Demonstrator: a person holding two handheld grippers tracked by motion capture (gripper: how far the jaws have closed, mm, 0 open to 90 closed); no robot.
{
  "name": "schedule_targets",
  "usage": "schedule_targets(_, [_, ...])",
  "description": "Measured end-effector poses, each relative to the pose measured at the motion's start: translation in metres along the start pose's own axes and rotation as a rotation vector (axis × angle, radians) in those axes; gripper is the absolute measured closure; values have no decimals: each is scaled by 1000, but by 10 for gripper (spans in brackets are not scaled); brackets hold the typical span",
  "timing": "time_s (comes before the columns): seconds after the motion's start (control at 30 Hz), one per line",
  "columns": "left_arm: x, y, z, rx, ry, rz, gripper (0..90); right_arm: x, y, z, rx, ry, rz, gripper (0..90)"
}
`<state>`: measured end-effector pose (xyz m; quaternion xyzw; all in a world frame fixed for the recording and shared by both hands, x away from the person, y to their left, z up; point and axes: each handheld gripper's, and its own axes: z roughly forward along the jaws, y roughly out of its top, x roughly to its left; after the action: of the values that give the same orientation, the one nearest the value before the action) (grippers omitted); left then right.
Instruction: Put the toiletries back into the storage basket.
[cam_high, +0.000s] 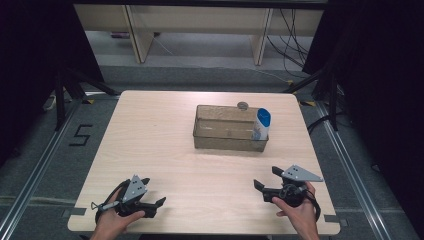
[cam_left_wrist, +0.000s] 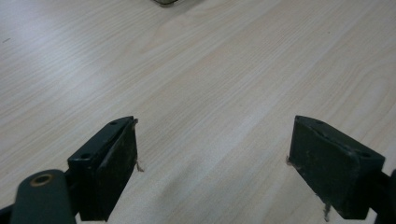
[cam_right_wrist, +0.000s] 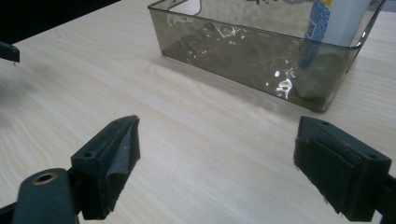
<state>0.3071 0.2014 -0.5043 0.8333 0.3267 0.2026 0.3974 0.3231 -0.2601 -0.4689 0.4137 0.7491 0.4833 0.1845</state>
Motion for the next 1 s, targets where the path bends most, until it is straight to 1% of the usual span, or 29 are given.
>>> schedule_targets(0.03, [0, 0, 0, 0, 0, -1, 151, -2, 0, -1, -7, -7, -33, 157])
schedule_targets(0.07, [0, 0, 0, 1, 1, 1, 151, -2, -2, -3, -4, -6, -33, 156])
schedule_targets(0.1, [0, 0, 0, 1, 1, -1, 151, 0, -3, -4, -1, -1, -3, 157])
schedule_targets(0.13, [0, 0, 0, 1, 1, -1, 151, -2, -3, -5, -1, -7, -25, 157])
schedule_targets(0.17, [0, 0, 0, 1, 1, 0, 151, -2, -3, -5, -1, -7, -25, 157])
schedule_targets(0.2, [0, 0, 0, 1, 1, 0, 151, 1, -6, -6, -3, 1, 6, 157])
schedule_targets(0.23, [0, 0, 0, 1, 1, 0, 151, 1, -6, -6, -3, 1, 6, 157])
schedule_targets(0.27, [-1, 0, 0, -2, -7, -6, 151, 2, -8, -8, -3, 0, 10, 157])
schedule_targets(0.37, [0, 0, 0, -2, -2, -4, 151, 2, -9, -10, 14, -5, 2, 157])
schedule_targets(0.4, [0, 0, 0, 1, 2, 1, 151, 0, -10, -10, 9, -7, -26, 158])
schedule_targets(0.47, [0, 0, 0, 0, 1, 0, 151, 1, -11, -13, 19, -1, -17, 157])
schedule_targets(0.53, [0, 0, 0, 0, 2, 0, 151, 2, -13, -15, 26, -6, -32, 157])
schedule_targets(0.6, [0, 0, 0, 0, 2, 0, 151, 3, -15, -16, 21, -4, -34, 157])
schedule_targets(0.63, [0, 0, 0, 1, 2, 1, 151, 6, -16, -17, 28, 2, 0, 157])
schedule_targets(0.67, [0, 0, 0, 1, 2, 1, 151, 4, -16, -18, 19, -2, -37, 157])
schedule_targets(0.7, [0, 0, 0, 0, 2, 1, 151, 5, -17, -19, 25, -4, -19, 157])
schedule_targets(0.73, [0, 0, 0, 0, 2, 1, 151, 5, -17, -19, 25, -4, -19, 157])
schedule_targets(0.77, [0, 0, 0, 0, 2, 0, 151, 8, -18, -21, 28, 7, 5, 157])
schedule_targets(0.8, [0, 0, 0, 0, 3, 1, 151, 6, -19, -22, 30, 3, -22, 157])
schedule_targets(0.97, [0, 0, 0, 1, 3, 0, 151, 7, -22, -25, 28, 6, -15, 157])
schedule_targets(1.0, [0, 0, 0, 1, 4, 1, 151, 8, -23, -27, 35, 12, -9, 157])
